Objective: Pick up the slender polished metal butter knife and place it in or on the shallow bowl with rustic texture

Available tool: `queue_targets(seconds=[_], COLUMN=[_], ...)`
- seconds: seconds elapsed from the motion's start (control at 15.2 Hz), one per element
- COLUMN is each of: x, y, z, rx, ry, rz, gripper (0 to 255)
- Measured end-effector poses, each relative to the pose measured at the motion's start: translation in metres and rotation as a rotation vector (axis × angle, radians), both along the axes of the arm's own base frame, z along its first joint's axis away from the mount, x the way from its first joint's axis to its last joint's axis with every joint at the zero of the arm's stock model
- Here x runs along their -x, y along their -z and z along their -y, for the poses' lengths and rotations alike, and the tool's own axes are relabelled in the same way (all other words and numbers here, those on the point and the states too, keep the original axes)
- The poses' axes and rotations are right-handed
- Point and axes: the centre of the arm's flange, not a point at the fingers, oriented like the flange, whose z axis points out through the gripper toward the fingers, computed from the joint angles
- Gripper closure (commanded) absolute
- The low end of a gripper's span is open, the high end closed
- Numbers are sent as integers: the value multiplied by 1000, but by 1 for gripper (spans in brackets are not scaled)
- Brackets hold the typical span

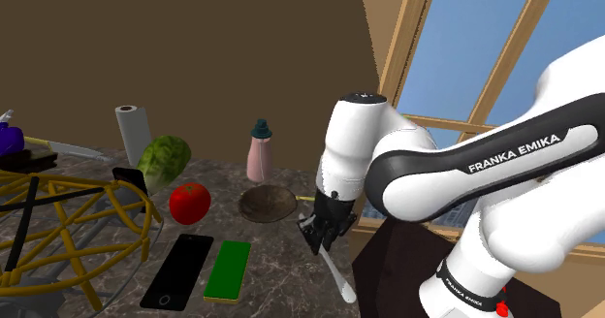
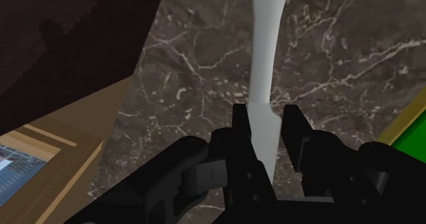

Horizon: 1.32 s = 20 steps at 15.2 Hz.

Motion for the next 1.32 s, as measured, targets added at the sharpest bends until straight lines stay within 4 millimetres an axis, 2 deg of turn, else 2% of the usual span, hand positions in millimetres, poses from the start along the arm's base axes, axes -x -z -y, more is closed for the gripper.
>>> queue_targets(seconds=[0.26,0.4,1.32], x=[0,-16,-191], y=[-22,-27,-43], z=[0,3,46], rx=[0,0,0], ry=[0,0,0], rz=[0,-1,-1], gripper=[255,255,255])
